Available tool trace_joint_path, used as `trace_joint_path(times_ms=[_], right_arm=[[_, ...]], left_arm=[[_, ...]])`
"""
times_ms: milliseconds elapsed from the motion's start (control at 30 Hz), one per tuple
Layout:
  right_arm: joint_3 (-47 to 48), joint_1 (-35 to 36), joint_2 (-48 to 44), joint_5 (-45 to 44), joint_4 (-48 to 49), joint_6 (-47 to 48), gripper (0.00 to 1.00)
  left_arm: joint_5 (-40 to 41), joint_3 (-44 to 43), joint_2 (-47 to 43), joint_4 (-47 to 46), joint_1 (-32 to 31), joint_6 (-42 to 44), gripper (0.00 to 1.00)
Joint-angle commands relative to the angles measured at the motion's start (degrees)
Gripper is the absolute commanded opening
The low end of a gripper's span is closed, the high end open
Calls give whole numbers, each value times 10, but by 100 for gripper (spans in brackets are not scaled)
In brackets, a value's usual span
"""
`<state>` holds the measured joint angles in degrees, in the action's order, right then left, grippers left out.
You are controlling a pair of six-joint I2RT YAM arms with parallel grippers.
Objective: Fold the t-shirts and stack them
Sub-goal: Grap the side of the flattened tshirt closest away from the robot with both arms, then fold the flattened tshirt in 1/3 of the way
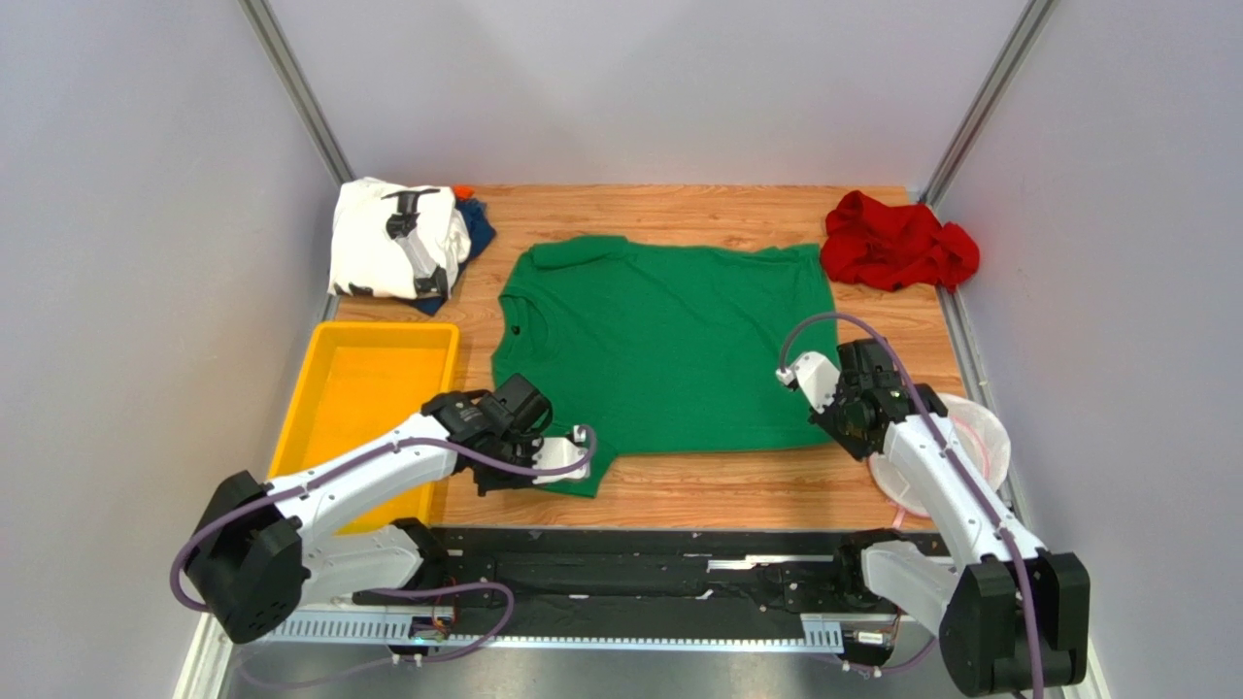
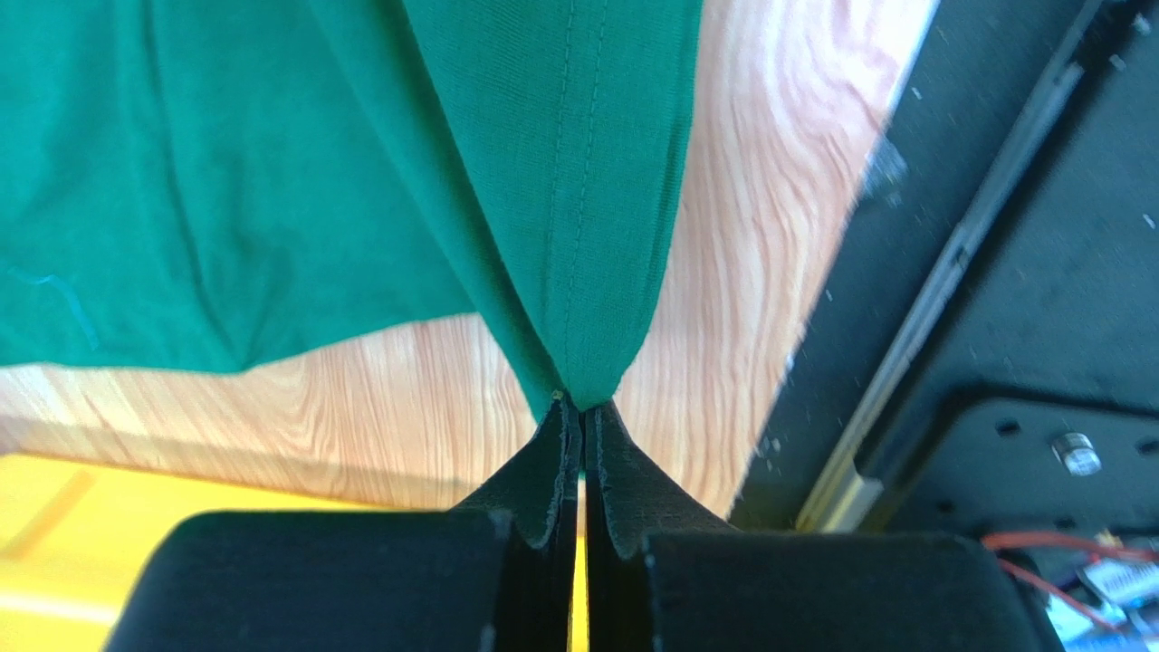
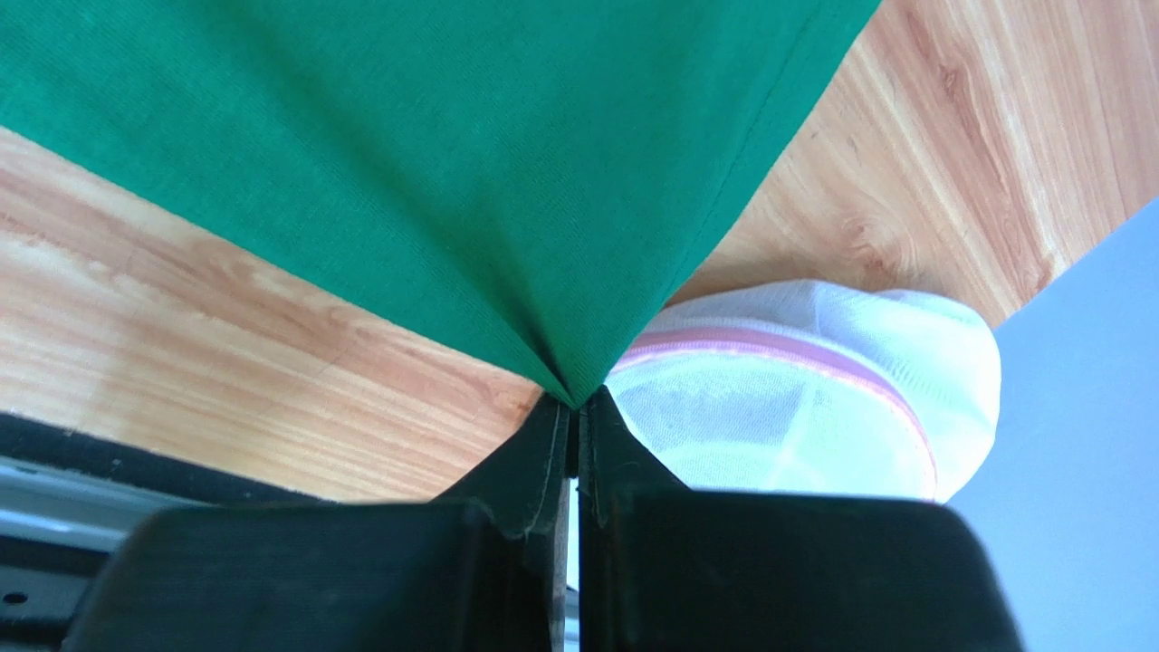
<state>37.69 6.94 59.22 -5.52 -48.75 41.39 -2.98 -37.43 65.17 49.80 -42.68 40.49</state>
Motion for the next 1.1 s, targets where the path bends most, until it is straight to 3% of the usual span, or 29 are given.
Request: trace_joint_path(times_ms=[0, 167, 367, 633, 1067], right_arm=[[24, -4, -28, -13, -42, -7, 0], [28, -4, -36, -14, -47, -7, 0], [61, -3, 15, -12, -28, -1, 0], [125, -4, 98, -19, -4, 22, 0], [246, -17, 272, -24, 26, 61, 0]], left_arm=[[-13, -35, -33, 80, -1, 14, 0], [-10, -52, -72, 120, -2, 20, 0], [18, -93, -54, 83, -1, 51, 0], [28, -178, 57, 24, 12, 104, 0], [22, -334, 220, 21, 104, 188, 0]])
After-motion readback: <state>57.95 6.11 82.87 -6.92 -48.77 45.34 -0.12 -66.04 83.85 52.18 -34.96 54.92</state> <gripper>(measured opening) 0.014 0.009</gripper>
